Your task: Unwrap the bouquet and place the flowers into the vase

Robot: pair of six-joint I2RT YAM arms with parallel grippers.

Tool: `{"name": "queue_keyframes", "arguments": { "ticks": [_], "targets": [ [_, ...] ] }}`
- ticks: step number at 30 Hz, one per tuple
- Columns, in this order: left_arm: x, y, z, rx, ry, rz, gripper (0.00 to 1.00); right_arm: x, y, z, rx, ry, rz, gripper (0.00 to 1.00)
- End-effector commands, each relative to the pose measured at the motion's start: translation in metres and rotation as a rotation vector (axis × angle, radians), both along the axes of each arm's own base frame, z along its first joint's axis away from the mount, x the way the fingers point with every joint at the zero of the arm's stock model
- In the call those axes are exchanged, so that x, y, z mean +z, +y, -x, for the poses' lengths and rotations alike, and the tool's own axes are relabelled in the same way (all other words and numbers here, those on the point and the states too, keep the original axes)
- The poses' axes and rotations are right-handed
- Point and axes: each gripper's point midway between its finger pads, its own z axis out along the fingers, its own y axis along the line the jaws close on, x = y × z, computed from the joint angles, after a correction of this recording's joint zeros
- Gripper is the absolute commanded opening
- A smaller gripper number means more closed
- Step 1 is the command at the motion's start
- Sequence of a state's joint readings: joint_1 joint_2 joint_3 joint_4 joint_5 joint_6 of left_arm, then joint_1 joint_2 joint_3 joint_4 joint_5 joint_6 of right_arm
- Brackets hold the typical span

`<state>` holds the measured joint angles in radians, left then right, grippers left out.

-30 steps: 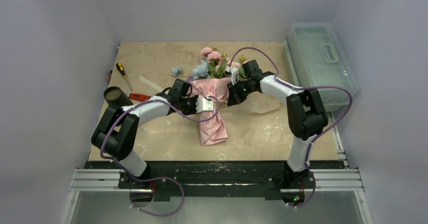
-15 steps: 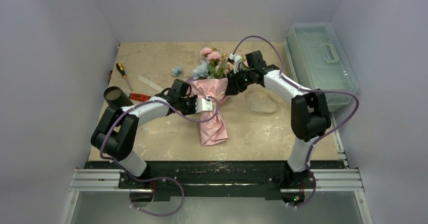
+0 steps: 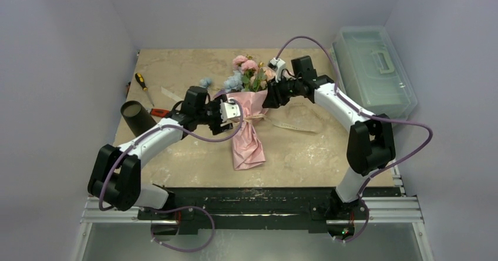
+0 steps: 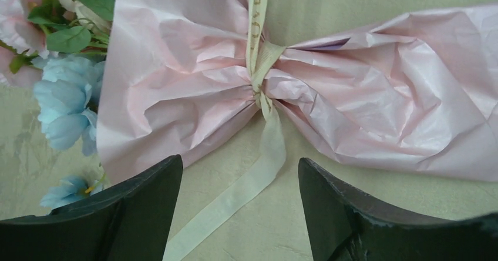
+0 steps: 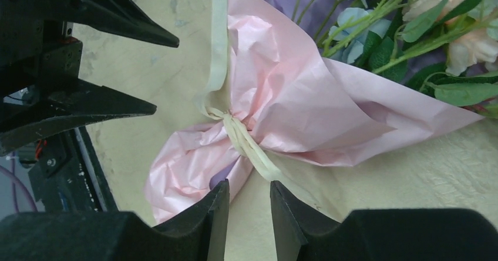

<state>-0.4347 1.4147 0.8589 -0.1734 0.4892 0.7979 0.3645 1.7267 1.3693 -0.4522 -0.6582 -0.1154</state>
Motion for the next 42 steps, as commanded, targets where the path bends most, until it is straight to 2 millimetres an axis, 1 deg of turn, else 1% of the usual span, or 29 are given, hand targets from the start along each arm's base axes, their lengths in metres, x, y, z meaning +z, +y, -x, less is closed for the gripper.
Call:
{"name": "queue_keyframes", "arguments": {
  "ticks": [1, 3, 6, 9, 12, 17, 20, 23, 25, 27, 30, 33, 36, 39, 40, 42],
  "targets": [
    [0.025, -0.013, 0.007, 0.004, 0.011, 0.158, 0.73, 0.005, 0.020, 0.009, 0.039, 0.062, -0.084, 0.34],
    [0.024, -0.019, 0.012, 0.014, 0.018, 0.179, 0.73, 0.003, 0.028, 0.010, 0.044, 0.085, -0.107, 0.31],
    [0.026, -0.024, 0.015, 0.047, 0.053, 0.233, 0.70, -0.001, 0.041, 0.013, 0.077, 0.090, -0.117, 0.31],
    [0.027, -0.028, 0.021, 0.114, 0.137, 0.309, 0.69, -0.008, 0.055, 0.019, 0.089, 0.118, -0.113, 0.32],
    [0.023, -0.030, 0.028, 0.153, 0.219, 0.352, 0.67, -0.018, 0.064, 0.021, 0.107, 0.120, -0.090, 0.32],
    [0.015, -0.029, 0.038, 0.168, 0.280, 0.362, 0.66, -0.042, 0.072, 0.019, 0.136, 0.112, -0.029, 0.32],
    [0.013, -0.029, 0.039, 0.177, 0.299, 0.359, 0.66, -0.050, 0.074, 0.016, 0.145, 0.103, -0.003, 0.33],
    [0.012, -0.030, 0.038, 0.188, 0.321, 0.368, 0.67, -0.054, 0.074, 0.011, 0.137, 0.081, 0.014, 0.37],
    [0.012, -0.030, 0.039, 0.186, 0.332, 0.374, 0.67, -0.052, 0.075, 0.008, 0.131, 0.068, 0.014, 0.37],
    [0.014, -0.028, 0.035, 0.181, 0.329, 0.381, 0.69, -0.048, 0.076, 0.009, 0.135, 0.060, 0.011, 0.37],
    [0.022, -0.017, 0.024, 0.150, 0.305, 0.370, 0.74, -0.038, 0.075, 0.010, 0.156, 0.007, -0.002, 0.37],
    [0.021, -0.008, 0.017, 0.081, 0.267, 0.301, 0.77, -0.030, 0.075, 0.011, 0.177, -0.060, -0.029, 0.38],
    [0.024, -0.006, 0.009, 0.013, 0.184, 0.243, 0.79, -0.039, 0.078, 0.010, 0.211, -0.060, -0.030, 0.36],
    [0.024, -0.007, 0.006, -0.029, 0.162, 0.214, 0.81, -0.045, 0.080, 0.006, 0.232, -0.048, -0.015, 0.35],
    [0.022, -0.008, 0.006, -0.040, 0.160, 0.209, 0.92, -0.046, 0.081, 0.005, 0.234, -0.049, -0.014, 0.34],
    [0.020, -0.009, 0.005, -0.060, 0.147, 0.200, 0.94, -0.048, 0.082, 0.004, 0.235, -0.049, -0.013, 0.34]
  ]
}}
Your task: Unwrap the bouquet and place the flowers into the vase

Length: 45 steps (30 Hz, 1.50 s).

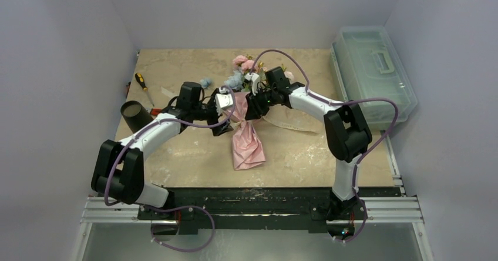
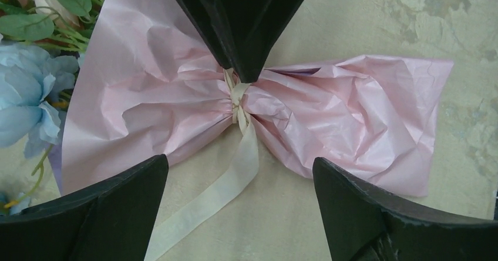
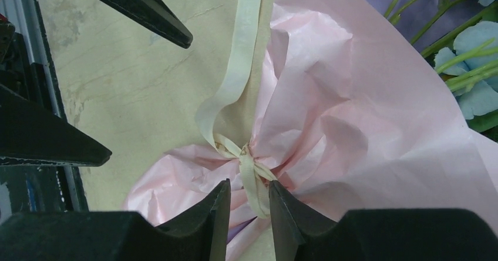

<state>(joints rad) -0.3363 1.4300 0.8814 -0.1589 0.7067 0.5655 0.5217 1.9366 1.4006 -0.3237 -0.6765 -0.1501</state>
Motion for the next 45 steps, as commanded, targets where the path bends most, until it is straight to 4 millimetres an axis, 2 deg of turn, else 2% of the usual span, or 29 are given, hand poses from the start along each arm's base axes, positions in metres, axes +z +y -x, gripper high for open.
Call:
{"name": "queue_keyframes", "arguments": {
  "ticks": [1, 7, 15, 25, 28, 32, 35, 38, 42, 45],
  "targets": [
    [0.005, -0.008, 0.001, -0.128, -0.083, -0.020, 0.95, 0.012, 0.011, -0.010, 0.049, -0.063, -0.034, 0.34],
    [-0.002, -0.023, 0.000, -0.141, -0.153, -0.016, 1.00, 0.000, 0.010, -0.004, 0.065, -0.025, -0.017, 0.39],
    [-0.016, -0.032, -0.012, -0.118, -0.226, -0.022, 1.00, 0.006, 0.009, 0.010, 0.097, -0.009, -0.038, 0.39],
    [-0.030, -0.045, -0.014, -0.162, -0.250, -0.042, 1.00, -0.019, 0.003, -0.003, 0.049, -0.013, 0.030, 0.38],
    [-0.040, -0.049, -0.013, -0.172, -0.256, -0.072, 1.00, -0.021, 0.002, -0.002, 0.051, -0.020, 0.036, 0.32],
    [-0.055, -0.044, -0.018, -0.145, -0.250, -0.131, 1.00, -0.025, 0.001, -0.004, 0.043, -0.026, 0.047, 0.14],
    [-0.066, -0.034, -0.012, -0.141, -0.224, -0.179, 0.99, -0.019, 0.001, -0.006, 0.047, -0.044, 0.045, 0.02],
    [-0.075, -0.029, -0.005, -0.145, -0.189, -0.203, 0.98, -0.008, -0.001, -0.006, 0.056, -0.064, 0.034, 0.00],
    [-0.081, -0.027, -0.011, -0.108, -0.130, -0.236, 0.96, 0.008, -0.005, -0.005, 0.079, -0.057, 0.002, 0.00],
    [-0.092, -0.022, -0.006, -0.119, -0.074, -0.273, 0.95, 0.015, -0.013, -0.008, 0.082, -0.063, -0.004, 0.00]
  ]
}}
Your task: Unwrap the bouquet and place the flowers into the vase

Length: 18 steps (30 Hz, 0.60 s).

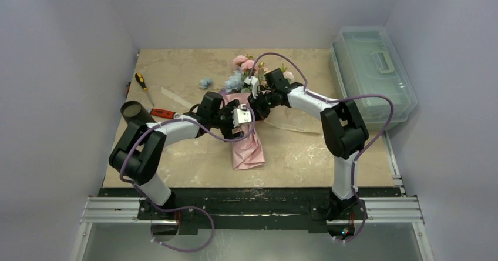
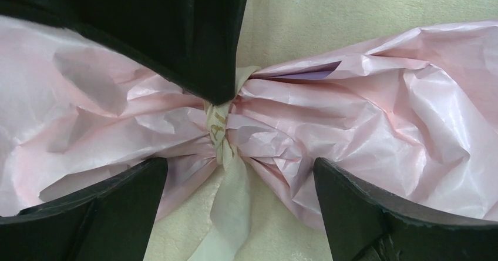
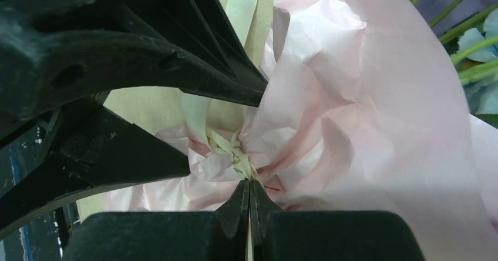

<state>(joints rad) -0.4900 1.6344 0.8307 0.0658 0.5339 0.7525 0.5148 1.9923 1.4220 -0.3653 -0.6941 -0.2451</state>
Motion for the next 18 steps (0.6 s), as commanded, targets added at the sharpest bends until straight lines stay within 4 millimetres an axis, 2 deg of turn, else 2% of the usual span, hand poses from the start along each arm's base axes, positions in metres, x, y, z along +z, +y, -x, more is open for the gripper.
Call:
{"name": "queue_keyframes", "arguments": {
  "ticks": [1, 5, 10, 16, 18],
  "targets": [
    [-0.026, 0.014, 0.008, 0.022, 0.090, -0.106, 0.94, 0.036, -0.012, -0.009, 0.021, -0.057, -0.039, 0.00],
    [-0.032, 0.017, 0.011, 0.029, 0.123, -0.123, 0.93, 0.032, -0.021, -0.007, 0.030, -0.051, -0.019, 0.00],
    [-0.033, 0.019, 0.012, 0.031, 0.122, -0.135, 0.93, 0.044, -0.030, -0.012, 0.021, -0.050, -0.044, 0.00],
    [-0.032, 0.018, 0.012, 0.030, 0.118, -0.125, 0.93, 0.047, -0.033, -0.013, 0.017, -0.034, -0.052, 0.00],
    [-0.030, 0.017, 0.011, 0.029, 0.116, -0.121, 0.93, 0.052, -0.027, -0.012, 0.005, -0.013, -0.078, 0.12]
  ]
}}
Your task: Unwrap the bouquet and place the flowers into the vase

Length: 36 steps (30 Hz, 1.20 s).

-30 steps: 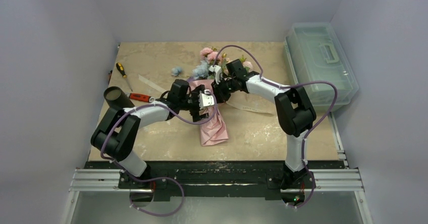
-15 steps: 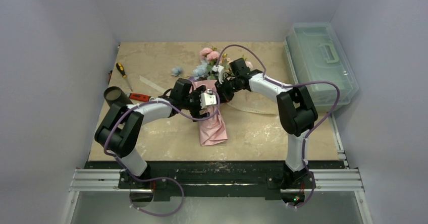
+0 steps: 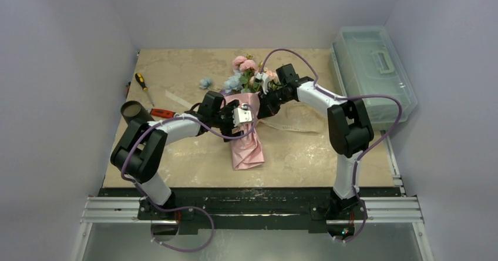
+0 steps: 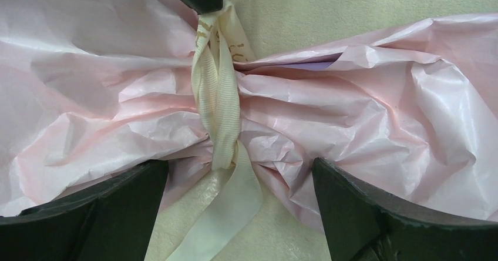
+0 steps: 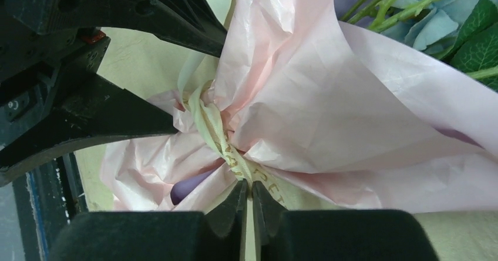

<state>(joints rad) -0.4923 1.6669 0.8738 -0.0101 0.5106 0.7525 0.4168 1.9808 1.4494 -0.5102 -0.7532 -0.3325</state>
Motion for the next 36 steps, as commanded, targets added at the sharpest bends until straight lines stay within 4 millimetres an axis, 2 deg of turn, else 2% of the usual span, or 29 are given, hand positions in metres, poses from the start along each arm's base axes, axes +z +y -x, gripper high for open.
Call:
{"name": "queue_keyframes", "arguments": {
  "ticks": [1, 5, 8, 13, 16, 19, 23, 26, 36],
  "targets": [
    [-0.021, 0.014, 0.011, 0.015, 0.066, -0.075, 0.93, 0.049, 0.015, -0.005, 0.013, -0.060, -0.098, 0.19],
    [-0.020, 0.013, 0.012, 0.011, 0.065, -0.071, 0.94, 0.059, 0.024, -0.005, 0.009, -0.052, -0.135, 0.39],
    [-0.019, 0.013, 0.012, 0.010, 0.066, -0.068, 0.94, 0.062, 0.029, -0.005, 0.013, -0.059, -0.144, 0.47],
    [-0.019, 0.013, 0.013, 0.012, 0.071, -0.068, 0.94, 0.065, 0.040, -0.005, 0.028, -0.055, -0.164, 0.46],
    [-0.018, 0.013, 0.013, 0.012, 0.069, -0.065, 0.94, 0.061, 0.049, -0.005, 0.031, -0.054, -0.153, 0.50],
    [-0.018, 0.013, 0.013, 0.014, 0.068, -0.063, 0.94, 0.051, 0.057, -0.005, 0.031, -0.049, -0.126, 0.53],
    [-0.017, 0.012, 0.012, 0.017, 0.068, -0.062, 0.94, 0.035, 0.058, -0.005, 0.031, -0.046, -0.097, 0.53],
    [-0.016, 0.013, 0.012, 0.019, 0.068, -0.065, 0.94, 0.027, 0.056, -0.005, 0.032, -0.044, -0.074, 0.46],
    [-0.013, 0.013, 0.013, 0.022, 0.065, -0.060, 0.92, 0.033, 0.050, -0.005, 0.045, -0.073, -0.059, 0.00]
  ]
}}
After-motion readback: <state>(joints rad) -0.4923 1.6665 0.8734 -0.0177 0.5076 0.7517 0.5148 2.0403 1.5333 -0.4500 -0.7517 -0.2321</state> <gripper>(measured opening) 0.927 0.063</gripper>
